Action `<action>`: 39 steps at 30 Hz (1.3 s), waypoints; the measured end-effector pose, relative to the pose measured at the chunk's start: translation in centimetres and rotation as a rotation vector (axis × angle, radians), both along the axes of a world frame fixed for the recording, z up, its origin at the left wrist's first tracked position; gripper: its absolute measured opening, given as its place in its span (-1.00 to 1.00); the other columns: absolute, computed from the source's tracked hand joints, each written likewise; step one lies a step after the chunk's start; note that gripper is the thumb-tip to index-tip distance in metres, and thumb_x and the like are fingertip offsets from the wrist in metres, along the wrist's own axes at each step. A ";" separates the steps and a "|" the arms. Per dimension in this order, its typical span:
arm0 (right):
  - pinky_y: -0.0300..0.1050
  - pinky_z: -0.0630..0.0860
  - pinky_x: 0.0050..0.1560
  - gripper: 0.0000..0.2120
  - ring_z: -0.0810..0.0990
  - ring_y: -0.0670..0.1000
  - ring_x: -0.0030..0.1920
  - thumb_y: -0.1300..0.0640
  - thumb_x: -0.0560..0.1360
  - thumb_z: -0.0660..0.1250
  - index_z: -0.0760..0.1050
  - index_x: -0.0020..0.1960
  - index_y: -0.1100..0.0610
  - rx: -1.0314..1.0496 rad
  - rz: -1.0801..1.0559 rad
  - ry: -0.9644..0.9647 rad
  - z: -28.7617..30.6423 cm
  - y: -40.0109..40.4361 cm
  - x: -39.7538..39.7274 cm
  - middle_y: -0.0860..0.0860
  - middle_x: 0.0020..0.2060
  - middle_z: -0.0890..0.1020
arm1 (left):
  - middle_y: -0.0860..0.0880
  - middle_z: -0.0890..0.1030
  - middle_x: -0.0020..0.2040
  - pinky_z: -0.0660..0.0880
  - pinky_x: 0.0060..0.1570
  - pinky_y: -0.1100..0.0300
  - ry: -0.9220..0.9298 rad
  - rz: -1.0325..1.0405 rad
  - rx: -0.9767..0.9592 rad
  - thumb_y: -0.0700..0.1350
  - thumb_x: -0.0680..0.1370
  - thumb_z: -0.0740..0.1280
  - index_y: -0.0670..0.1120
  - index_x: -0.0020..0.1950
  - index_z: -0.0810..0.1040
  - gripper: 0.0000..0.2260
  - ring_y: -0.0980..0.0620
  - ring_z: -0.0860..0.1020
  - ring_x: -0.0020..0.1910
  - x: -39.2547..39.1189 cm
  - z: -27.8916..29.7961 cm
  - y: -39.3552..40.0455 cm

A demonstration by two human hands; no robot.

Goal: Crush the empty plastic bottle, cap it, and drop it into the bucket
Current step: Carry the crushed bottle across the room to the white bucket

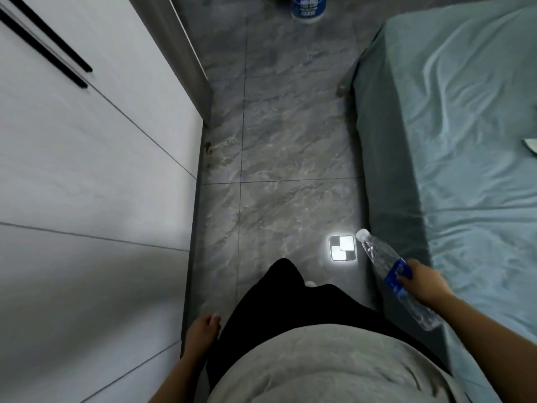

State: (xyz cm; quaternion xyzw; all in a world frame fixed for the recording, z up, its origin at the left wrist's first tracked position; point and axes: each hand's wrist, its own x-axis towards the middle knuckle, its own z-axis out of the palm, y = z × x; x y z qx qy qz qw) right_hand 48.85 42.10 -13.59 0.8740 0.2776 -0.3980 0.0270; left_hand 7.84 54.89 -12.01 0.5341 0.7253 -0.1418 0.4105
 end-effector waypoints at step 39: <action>0.05 0.51 0.03 -0.74 0.61 0.25 0.03 0.20 0.48 0.32 0.48 0.14 0.24 -0.019 -0.175 0.001 0.2 48.1 29.7 0.30 0.00 0.65 | -0.14 0.54 -0.33 0.31 -0.39 0.28 -0.074 0.054 -0.042 -0.22 0.56 0.19 -0.18 -0.33 0.50 -0.74 0.01 0.46 -0.38 29.8 -0.8 51.8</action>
